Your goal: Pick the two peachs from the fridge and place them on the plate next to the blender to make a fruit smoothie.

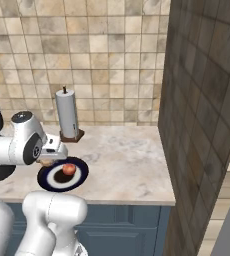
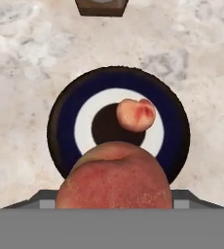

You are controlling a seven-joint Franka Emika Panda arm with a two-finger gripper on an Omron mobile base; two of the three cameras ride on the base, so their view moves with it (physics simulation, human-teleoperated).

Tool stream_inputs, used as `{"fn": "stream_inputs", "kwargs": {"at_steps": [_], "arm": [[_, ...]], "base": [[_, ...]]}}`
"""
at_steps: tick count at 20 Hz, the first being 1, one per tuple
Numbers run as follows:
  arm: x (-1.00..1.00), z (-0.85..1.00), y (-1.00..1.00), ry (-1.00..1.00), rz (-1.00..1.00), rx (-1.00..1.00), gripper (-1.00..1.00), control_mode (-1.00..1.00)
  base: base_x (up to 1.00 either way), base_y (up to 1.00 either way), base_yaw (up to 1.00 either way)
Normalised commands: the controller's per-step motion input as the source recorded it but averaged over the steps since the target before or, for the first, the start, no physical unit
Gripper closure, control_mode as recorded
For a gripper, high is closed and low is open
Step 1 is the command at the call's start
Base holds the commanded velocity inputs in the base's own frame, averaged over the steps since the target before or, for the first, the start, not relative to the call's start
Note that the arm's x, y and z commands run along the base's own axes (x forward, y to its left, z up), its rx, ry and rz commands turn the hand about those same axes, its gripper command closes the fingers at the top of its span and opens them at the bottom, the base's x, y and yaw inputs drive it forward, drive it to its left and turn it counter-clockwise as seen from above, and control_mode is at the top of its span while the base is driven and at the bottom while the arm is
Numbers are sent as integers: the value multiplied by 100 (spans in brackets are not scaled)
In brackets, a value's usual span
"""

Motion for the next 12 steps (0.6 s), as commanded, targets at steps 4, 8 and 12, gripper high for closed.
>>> {"fn": "stream_inputs", "kwargs": {"at_steps": [4,8,12], "arm": [[77,-66,19,5,0,-6,100,-100],[81,-69,31,8,0,-5,-100,-100],[62,-21,28,1,0,-5,-100,-100]], "base": [[0,0,0],[0,0,0],[0,0,0]]}}
